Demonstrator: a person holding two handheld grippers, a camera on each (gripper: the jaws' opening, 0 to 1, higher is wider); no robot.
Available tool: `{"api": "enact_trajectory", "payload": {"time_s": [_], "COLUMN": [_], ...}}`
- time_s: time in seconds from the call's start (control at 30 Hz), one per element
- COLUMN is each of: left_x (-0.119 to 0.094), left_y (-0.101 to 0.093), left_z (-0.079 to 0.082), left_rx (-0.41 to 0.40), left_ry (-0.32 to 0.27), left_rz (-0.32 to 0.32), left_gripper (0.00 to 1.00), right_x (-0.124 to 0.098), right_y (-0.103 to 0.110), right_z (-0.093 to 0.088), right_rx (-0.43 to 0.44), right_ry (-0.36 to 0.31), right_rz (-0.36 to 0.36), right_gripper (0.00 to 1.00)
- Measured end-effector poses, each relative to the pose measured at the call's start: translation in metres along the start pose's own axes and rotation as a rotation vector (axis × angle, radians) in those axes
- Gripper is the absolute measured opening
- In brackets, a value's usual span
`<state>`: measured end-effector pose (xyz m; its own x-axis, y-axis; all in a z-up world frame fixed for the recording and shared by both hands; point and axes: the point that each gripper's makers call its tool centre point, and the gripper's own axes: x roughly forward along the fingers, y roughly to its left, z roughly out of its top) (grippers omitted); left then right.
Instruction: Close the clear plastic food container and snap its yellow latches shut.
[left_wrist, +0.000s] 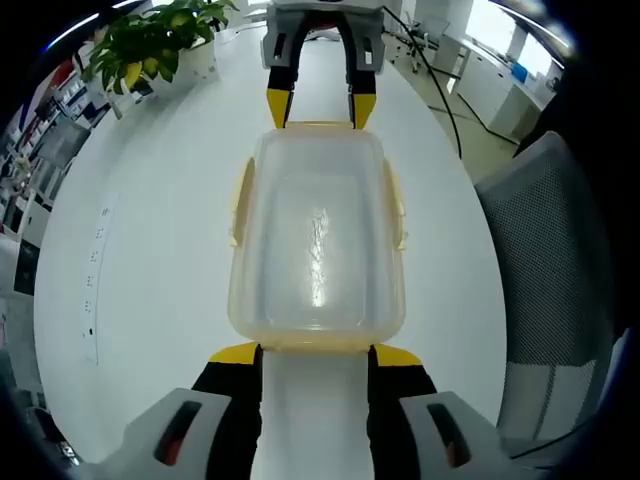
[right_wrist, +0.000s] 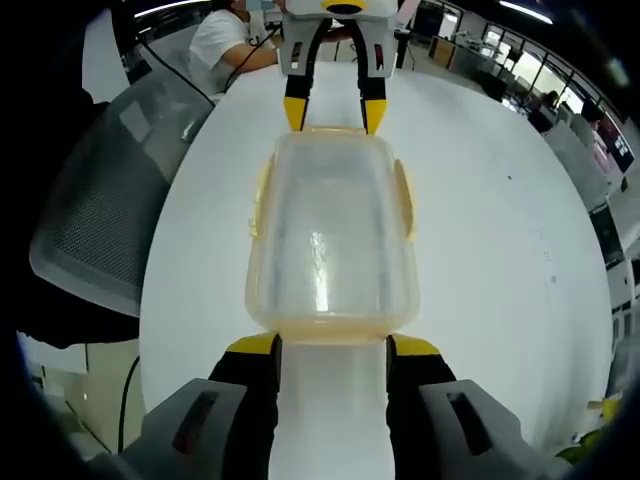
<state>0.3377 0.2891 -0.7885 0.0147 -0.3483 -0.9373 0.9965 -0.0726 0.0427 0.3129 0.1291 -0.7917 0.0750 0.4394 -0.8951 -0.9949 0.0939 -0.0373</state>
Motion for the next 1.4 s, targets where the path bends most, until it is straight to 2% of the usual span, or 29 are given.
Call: {"api": "enact_trajectory", "payload": {"time_s": [0.23,0.4,0.57,0.7,0.77,1.0,1.17,1.2,1.3,1.4], "left_x": [-0.001,-0.004,-0.008,-0.01,-0.011,-0.014,-0.018,-0.019,-0.022,-0.027], "left_y": [0.001,0.001,0.001,-0.001,-0.004,-0.007,-0.002,-0.001,-0.001,-0.002], "left_z": [-0.003,-0.005,-0.005,-0.009,-0.015,-0.02,-0.022,-0.024,-0.024,-0.016], "left_rx": [-0.004,-0.033,-0.099,-0.178,-0.225,-0.403,-0.548,-0.569,-0.645,-0.752], "left_ry": [0.008,0.009,-0.02,-0.043,-0.034,-0.102,-0.172,-0.168,-0.208,-0.284], "left_rz": [0.003,0.005,0.0,-0.005,-0.021,-0.038,-0.046,-0.041,-0.05,-0.066], "left_gripper": [0.36,0.35,0.36,0.35,0.35,0.35,0.33,0.33,0.33,0.33], "right_x": [-0.003,-0.008,-0.013,-0.017,-0.02,-0.026,-0.027,-0.028,-0.029,-0.031], "right_y": [0.0,0.005,0.009,0.009,0.008,0.001,-0.001,-0.003,-0.004,-0.007], "right_z": [-0.002,0.0,0.005,0.009,0.009,0.011,0.007,0.008,0.012,0.011], "right_rx": [0.031,0.093,0.185,0.264,0.302,0.411,0.488,0.505,0.581,0.633], "right_ry": [-0.002,-0.039,-0.093,-0.136,-0.145,-0.19,-0.196,-0.214,-0.256,-0.284], "right_rz": [0.006,0.011,0.018,0.019,0.013,-0.019,-0.032,-0.038,-0.036,-0.049], "right_gripper": [0.41,0.4,0.41,0.41,0.41,0.42,0.39,0.4,0.41,0.42]}}
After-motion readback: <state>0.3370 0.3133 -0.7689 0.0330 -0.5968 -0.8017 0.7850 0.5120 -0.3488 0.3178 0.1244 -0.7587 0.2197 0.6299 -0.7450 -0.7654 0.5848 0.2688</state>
